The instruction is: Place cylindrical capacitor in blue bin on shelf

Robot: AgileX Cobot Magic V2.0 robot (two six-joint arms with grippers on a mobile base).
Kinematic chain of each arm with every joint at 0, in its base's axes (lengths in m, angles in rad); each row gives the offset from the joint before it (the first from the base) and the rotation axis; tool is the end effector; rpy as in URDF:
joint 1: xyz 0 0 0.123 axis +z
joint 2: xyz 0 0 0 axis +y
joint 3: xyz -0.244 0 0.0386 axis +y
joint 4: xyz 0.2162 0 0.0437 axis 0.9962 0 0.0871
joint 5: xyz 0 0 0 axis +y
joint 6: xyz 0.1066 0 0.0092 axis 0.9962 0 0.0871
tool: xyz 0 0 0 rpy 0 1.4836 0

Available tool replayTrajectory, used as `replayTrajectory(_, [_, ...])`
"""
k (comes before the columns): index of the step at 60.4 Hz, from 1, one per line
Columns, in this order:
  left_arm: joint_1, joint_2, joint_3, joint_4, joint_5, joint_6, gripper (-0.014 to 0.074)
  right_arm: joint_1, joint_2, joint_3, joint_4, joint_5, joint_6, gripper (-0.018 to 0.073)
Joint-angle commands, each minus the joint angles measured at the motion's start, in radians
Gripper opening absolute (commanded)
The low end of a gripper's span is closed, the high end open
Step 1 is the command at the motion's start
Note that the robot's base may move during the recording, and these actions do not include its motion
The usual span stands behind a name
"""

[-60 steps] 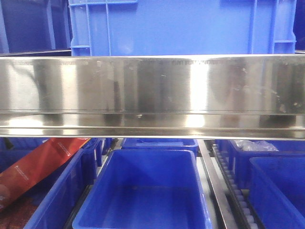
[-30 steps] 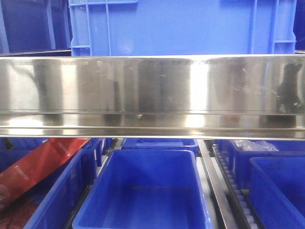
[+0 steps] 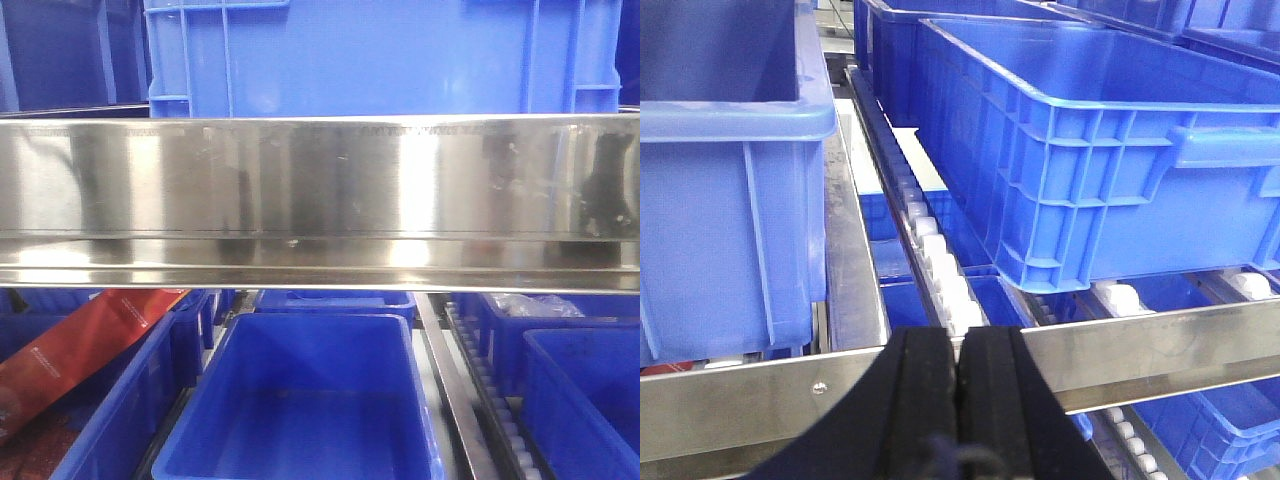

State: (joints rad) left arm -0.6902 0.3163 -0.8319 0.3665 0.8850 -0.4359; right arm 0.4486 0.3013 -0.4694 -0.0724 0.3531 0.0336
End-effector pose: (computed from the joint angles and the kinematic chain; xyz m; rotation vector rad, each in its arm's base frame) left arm 0.0546 -0.0066 0.3548 0.2488 1.8080 -0.3744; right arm 0.0829 0.0369 0.3011 -0.3823 1.6318 0.2922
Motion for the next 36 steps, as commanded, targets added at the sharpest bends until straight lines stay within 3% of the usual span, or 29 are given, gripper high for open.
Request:
replayTrajectory(1, [-0.001,-0.005,0.004,0.005,-0.013,-0.004,-0.0111,0.001,-0.004,0.002,-0.011,-0.025,0.003,-0.0162])
replayTrajectory(7, [0.009,-0.005,0.004,-0.001,-0.013,0.012,-0.0111,0.001,-0.004,0.002,-0.011,-0.025,0.003,-0.0162])
replayTrajectory(12, [0.056,-0.005,0.013,-0.038,-0.047,0.09,-0.0111,0.001,-0.004,0.002,-0.011,-0.025,0.003,-0.0162])
replayTrajectory(21, [0.225,-0.025,0.108,-0.118,-0.239,0.221,-0.0111,0.001,-0.004,0.002,-0.011,-0.025,0.003,-0.0162])
replayTrajectory(29, [0.381,-0.08,0.256,-0.245,-0.422,0.357,-0.0111,0.001,-0.004,0.002,-0.011,-0.025,0.003,-0.0162])
replayTrajectory(36, [0.483,-0.13,0.415,-0.321,-0.567,0.421,-0.0111,0.001,-0.004,0.002,-0.011,-0.025,0.003,-0.0162])
